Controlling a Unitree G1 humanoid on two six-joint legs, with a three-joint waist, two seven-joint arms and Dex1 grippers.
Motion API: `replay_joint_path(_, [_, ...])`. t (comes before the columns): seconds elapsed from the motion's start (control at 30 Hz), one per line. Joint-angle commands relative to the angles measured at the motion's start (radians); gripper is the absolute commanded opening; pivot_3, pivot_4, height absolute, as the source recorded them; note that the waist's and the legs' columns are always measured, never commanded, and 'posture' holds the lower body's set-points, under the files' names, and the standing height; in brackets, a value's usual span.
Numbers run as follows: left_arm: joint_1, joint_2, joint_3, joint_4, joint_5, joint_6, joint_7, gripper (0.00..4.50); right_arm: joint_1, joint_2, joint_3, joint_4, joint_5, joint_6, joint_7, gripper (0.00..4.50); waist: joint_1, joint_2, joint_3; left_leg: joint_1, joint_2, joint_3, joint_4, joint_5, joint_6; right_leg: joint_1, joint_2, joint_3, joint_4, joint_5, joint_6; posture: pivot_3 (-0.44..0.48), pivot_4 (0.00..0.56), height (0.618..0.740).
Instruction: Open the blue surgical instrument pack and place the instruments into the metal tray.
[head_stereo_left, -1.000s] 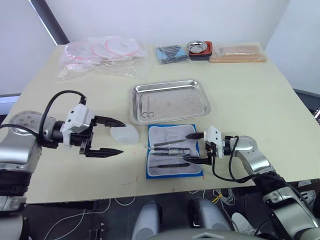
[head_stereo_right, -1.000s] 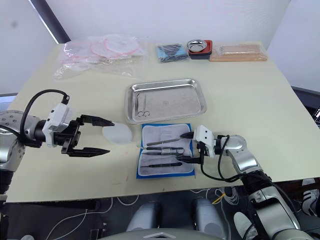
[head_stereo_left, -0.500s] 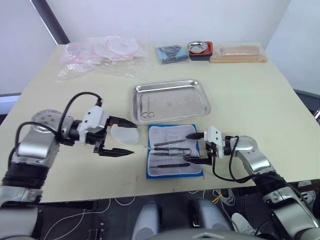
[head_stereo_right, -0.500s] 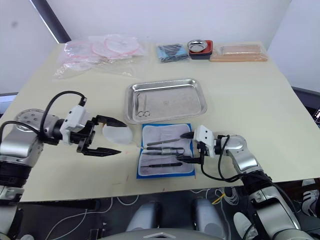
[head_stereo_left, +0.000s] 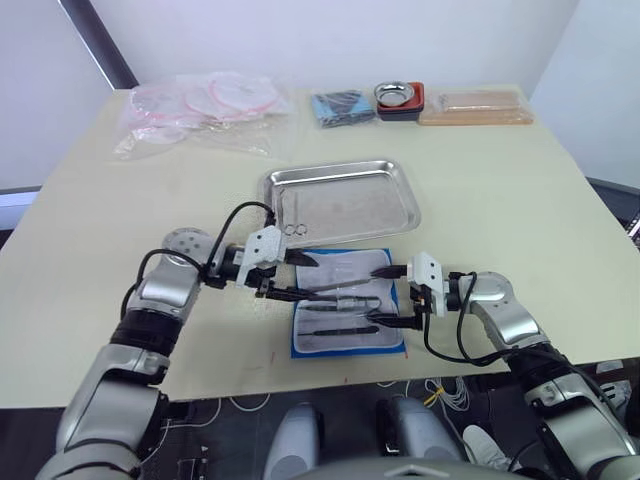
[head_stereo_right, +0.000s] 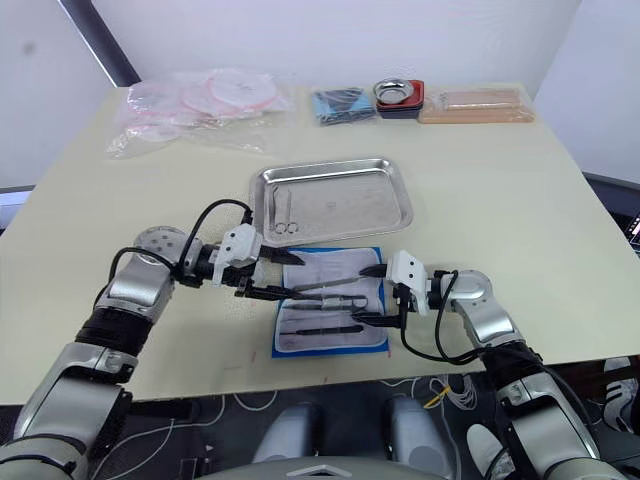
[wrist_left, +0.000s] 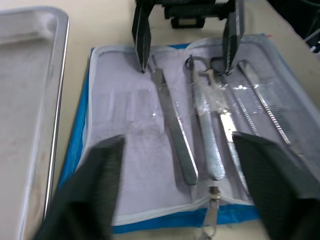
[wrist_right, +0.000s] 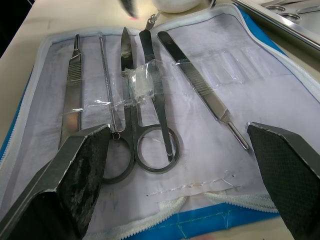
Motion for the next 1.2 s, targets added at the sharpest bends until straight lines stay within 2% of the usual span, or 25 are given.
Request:
replay_joint_path(0.03, [-0.033,-0.027,0.001,0.052,0.044,-0.055,0.035,3.08,0.073,-0.033,0.057,0.114,-0.096,0.064,-0.031,4.5,0.002,0.0,-0.001,0.0,0.0,0.0,0.0,0.0,0.0,0.0,0.0,0.0,0.0,0.0,0.0,0.0,0.15,0.74])
replay_joint_path(0.17, [-0.022,-0.041,0.003,0.074,0.056,-0.079,0.02,3.08,0.075,-0.033,0.057,0.113,-0.097,0.063,-0.034,4.5,0.001,0.001,-0.001,0.0,0.0,0.0,0.0,0.0,0.0,0.0,0.002,0.0,0.0,0.0,-0.001,0.0,0.15,0.74])
replay_joint_path(0.5, [-0.009,-0.065,0.006,0.173,0.123,-0.18,0.087,3.08,0.066,-0.029,0.058,0.122,-0.1,0.052,-0.038,4.5,0.002,0.006,-0.004,0.0,0.0,0.0,0.0,0.0,0.0,0.0,0.003,0.0,0.001,0.001,0.0,0.0,0.15,0.74])
replay_joint_path(0.73, [-0.001,-0.08,0.008,0.201,0.105,-0.195,0.072,3.08,0.065,-0.034,0.061,0.123,-0.101,0.05,-0.043,4.5,0.002,0.012,-0.008,0.001,-0.001,0.0,0.001,0.0,0.0,0.001,0.004,0.001,0.003,0.0,-0.001,0.0,0.15,0.74])
replay_joint_path(0.83, [0.007,-0.088,0.013,0.191,0.088,-0.178,0.062,2.2,0.066,-0.035,0.062,0.122,-0.1,0.051,-0.043,4.5,0.002,0.014,-0.01,0.001,-0.001,0.0,0.002,0.0,0.0,0.001,0.004,0.001,0.003,0.0,-0.001,0.0,0.15,0.74])
replay_joint_path(0.93, [0.011,-0.09,0.013,0.183,0.085,-0.171,0.056,0.68,0.066,-0.035,0.062,0.122,-0.1,0.051,-0.043,4.5,0.002,0.014,-0.01,0.001,-0.001,0.0,0.002,0.0,0.0,0.0,0.004,0.001,0.003,0.001,0.0,0.0,0.15,0.74])
replay_joint_path(1.0, [0.016,-0.089,0.011,0.179,0.085,-0.168,0.053,0.03,0.066,-0.035,0.062,0.122,-0.099,0.052,-0.044,4.5,0.002,0.014,-0.01,0.001,-0.001,0.001,0.002,0.0,0.0,0.0,0.004,0.001,0.004,0.001,0.0,0.0,0.15,0.74])
replay_joint_path(1.2, [0.021,-0.085,0.014,0.151,0.075,-0.139,0.045,0.03,0.065,-0.034,0.063,0.125,-0.099,0.052,-0.043,4.5,0.001,0.014,-0.01,0.001,-0.001,0.001,0.003,0.0,0.0,0.0,0.004,0.001,0.005,0.0,-0.001,0.0,0.15,0.74])
